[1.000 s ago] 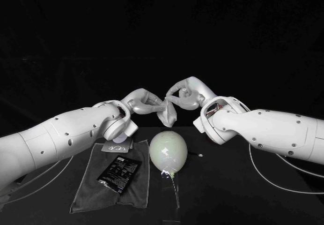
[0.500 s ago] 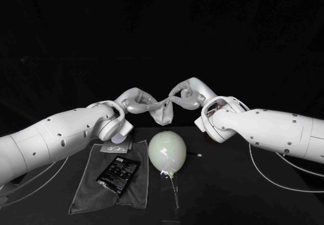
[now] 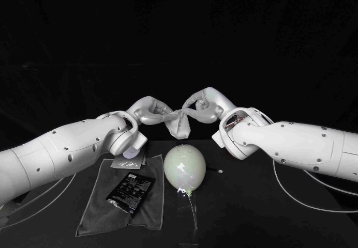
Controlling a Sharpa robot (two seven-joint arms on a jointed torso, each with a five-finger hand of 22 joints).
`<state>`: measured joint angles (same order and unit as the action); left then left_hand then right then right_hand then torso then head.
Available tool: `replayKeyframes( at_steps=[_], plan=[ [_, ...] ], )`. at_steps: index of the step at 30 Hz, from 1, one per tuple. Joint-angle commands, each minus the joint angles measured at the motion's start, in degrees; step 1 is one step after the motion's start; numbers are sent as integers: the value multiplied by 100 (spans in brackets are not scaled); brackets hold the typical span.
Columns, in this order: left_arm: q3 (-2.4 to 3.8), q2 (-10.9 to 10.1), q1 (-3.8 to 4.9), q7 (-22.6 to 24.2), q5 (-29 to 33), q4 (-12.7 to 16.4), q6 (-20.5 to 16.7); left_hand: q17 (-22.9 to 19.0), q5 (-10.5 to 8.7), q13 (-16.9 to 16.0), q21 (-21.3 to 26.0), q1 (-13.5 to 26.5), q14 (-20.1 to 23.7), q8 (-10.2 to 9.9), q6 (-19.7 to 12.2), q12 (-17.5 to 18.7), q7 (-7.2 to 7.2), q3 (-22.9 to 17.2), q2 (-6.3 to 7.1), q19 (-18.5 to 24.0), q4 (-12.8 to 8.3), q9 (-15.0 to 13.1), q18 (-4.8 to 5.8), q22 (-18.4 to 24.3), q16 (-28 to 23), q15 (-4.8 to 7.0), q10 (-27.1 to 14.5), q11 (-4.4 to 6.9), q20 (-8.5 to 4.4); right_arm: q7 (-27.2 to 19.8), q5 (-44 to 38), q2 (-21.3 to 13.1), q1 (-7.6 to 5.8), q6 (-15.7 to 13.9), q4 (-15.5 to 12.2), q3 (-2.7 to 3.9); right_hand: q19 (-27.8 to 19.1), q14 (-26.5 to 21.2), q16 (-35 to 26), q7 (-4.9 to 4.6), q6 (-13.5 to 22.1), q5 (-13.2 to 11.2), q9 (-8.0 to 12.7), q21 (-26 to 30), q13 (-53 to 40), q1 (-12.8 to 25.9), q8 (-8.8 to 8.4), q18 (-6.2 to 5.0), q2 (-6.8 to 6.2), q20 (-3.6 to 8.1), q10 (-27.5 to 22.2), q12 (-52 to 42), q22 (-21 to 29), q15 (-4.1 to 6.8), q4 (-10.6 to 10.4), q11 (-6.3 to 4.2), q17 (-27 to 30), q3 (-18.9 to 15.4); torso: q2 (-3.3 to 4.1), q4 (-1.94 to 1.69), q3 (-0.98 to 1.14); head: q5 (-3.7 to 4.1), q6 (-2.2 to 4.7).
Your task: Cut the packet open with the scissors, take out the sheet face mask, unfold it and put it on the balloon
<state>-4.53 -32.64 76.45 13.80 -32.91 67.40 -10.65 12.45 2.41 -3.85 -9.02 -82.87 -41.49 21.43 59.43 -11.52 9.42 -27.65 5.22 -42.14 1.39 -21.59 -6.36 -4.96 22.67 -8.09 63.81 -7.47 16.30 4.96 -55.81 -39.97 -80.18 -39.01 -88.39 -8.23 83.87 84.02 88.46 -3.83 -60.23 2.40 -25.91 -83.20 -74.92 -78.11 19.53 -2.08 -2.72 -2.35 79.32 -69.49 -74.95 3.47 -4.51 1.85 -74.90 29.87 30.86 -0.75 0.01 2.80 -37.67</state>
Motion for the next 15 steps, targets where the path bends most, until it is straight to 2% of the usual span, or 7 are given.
replayKeyframes(
  at_steps=[1,5,13,15],
  plan=[
    [7,21,8,-2,-8,-14,-283,11,35,-3,-36,-27,-38,28,-12,23,5,-57,32,-71,-19,-156,-86,-13,28,-2,51,0,-3,-53,-27,-14,2,101,-74,-1,311,554,20,-1,-28,39,-287,-3,-78,18,114,59,42,9,368,-18,-1308,56,9,-243,-1354,29,-1,4,2,-3,0],
    [7,22,8,-27,-30,-37,-377,35,36,-14,-108,-149,-56,17,-51,34,35,-195,19,-180,-146,-142,-156,-42,65,-1,103,0,-9,-71,-21,-63,5,84,-165,-2,312,554,21,-1,-27,39,-287,-5,-80,18,114,59,41,9,369,-20,-1309,56,10,-243,-1355,29,2,5,1,-7,2],
    [7,7,8,-71,-42,-58,-493,50,35,-22,-135,-141,-69,11,-66,31,40,-253,7,-210,-172,-133,-181,-53,90,-2,139,0,-7,-57,-15,-182,8,101,-312,-3,311,554,20,0,-25,39,-288,-2,-79,19,116,59,39,9,369,-19,-1308,56,13,-243,-1354,32,-1,-1,2,-15,3],
    [7,4,8,-70,-32,-60,-534,86,39,-69,-170,-148,-177,-12,-110,-74,25,-279,-19,-255,-200,-123,-208,-69,170,30,320,48,-13,-40,-11,-199,9,134,-331,-3,311,554,20,0,-25,39,-288,-2,-79,19,116,59,39,9,369,-19,-1308,56,13,-243,-1354,32,-4,2,2,-13,5]
  ],
)
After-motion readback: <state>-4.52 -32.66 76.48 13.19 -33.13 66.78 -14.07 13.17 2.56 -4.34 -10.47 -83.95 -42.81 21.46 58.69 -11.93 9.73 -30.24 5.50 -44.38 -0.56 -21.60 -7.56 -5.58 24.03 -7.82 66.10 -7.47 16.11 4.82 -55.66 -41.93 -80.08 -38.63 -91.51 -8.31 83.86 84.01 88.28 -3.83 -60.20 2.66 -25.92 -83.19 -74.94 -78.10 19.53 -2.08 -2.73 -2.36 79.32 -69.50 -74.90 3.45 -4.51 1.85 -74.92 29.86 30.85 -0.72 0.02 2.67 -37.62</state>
